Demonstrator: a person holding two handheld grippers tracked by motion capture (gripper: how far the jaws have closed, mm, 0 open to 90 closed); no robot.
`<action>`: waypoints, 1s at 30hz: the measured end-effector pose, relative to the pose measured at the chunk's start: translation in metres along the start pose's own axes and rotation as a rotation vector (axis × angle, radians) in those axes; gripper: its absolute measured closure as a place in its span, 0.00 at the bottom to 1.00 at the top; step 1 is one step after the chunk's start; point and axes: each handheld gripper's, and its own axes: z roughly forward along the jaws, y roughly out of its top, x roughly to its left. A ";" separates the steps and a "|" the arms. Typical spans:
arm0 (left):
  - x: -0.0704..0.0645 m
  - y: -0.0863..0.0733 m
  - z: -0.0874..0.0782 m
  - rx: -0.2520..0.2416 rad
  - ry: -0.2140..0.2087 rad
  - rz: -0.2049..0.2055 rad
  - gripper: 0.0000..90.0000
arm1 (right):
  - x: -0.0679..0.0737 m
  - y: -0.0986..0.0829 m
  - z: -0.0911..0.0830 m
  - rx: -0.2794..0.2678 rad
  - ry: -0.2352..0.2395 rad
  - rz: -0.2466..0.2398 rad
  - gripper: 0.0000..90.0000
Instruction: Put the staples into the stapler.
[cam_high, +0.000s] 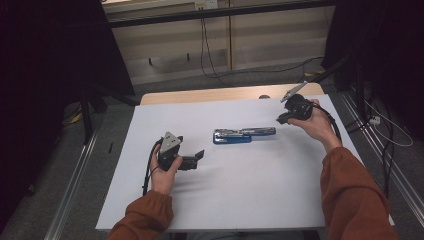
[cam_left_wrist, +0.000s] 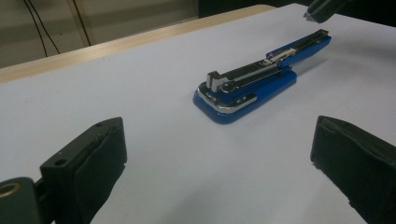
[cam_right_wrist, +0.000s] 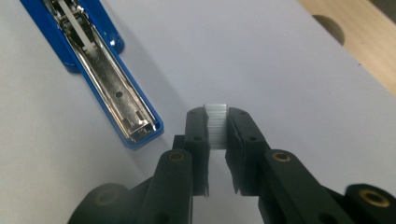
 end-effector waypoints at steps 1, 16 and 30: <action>0.000 0.000 0.000 0.000 0.002 0.000 0.04 | 0.000 0.001 -0.002 -0.013 -0.001 0.001 0.88; -0.003 0.000 0.001 0.002 0.001 0.020 0.04 | 0.012 0.016 -0.013 -0.077 0.013 -0.040 0.88; -0.003 0.000 0.001 0.007 -0.002 0.022 0.04 | 0.024 0.029 -0.008 -0.107 0.049 -0.071 0.88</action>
